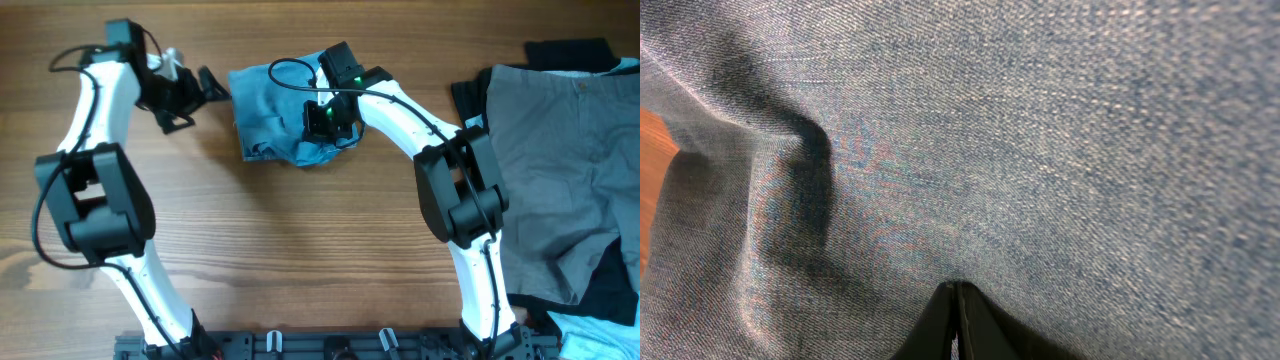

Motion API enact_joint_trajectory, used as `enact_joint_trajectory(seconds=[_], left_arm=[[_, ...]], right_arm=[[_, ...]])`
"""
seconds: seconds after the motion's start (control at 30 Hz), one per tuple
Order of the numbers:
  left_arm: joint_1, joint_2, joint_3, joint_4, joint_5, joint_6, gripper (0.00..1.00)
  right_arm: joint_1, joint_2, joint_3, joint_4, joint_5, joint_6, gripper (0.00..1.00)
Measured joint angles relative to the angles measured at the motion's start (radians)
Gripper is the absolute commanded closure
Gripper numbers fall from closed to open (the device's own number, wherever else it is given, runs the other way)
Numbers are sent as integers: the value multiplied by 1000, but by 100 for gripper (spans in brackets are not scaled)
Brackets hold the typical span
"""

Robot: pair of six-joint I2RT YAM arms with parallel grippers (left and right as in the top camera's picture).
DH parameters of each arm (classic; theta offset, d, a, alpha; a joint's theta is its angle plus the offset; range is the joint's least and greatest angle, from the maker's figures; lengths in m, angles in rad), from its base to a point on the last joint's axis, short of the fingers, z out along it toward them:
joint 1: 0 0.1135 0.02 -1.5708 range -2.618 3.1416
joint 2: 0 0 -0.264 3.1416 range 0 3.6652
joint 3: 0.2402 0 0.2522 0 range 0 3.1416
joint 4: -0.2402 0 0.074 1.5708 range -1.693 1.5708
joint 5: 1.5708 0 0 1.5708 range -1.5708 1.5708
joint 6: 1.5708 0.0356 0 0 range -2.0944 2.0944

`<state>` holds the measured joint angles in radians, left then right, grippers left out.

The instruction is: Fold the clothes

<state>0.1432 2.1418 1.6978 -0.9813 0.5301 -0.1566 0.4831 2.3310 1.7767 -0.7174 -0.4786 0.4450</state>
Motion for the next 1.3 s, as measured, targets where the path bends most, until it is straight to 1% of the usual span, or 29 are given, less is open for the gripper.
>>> enact_joint_trajectory(seconds=[0.17,0.23,0.3,0.33,0.43,0.5,0.57,0.6,0.67,0.7,0.73,0.87,1.03,1.17,1.3], left_arm=[[-47,68,-81,69,72,37,0],[-53,69,-87,89,97,43,0],[-62,72,-90,110,114,47,1],[-68,75,-90,118,121,48,4],[-91,87,-89,141,147,48,22],[-114,104,-85,160,164,52,39],[-139,119,-80,174,171,57,61],[-149,123,-79,175,165,56,68],[-159,134,-77,179,138,65,89],[-160,138,-77,179,138,63,94],[-160,140,-77,179,142,60,96],[-159,142,-76,164,153,69,96],[-135,142,-68,53,174,76,96],[-46,136,-47,8,162,70,96],[112,121,-2,55,127,11,96]], right_arm=[[0,0,0,0,0,0,96],[0,0,0,0,0,0,95],[0,0,0,0,-1,0,96],[0,0,0,0,0,0,95],[0,0,0,0,-1,0,96],[0,0,0,0,-1,0,96],[0,0,0,0,-1,0,96],[0,0,0,-1,-1,0,96],[-1,0,0,-4,-1,0,96],[-1,0,0,-5,-1,0,96],[-1,0,0,-6,-2,0,95],[-1,-1,6,-36,-4,-4,96],[2,-30,2,-130,-15,-61,95],[-16,-124,-21,-181,3,-129,96],[-59,-278,-22,-205,18,-179,96]])
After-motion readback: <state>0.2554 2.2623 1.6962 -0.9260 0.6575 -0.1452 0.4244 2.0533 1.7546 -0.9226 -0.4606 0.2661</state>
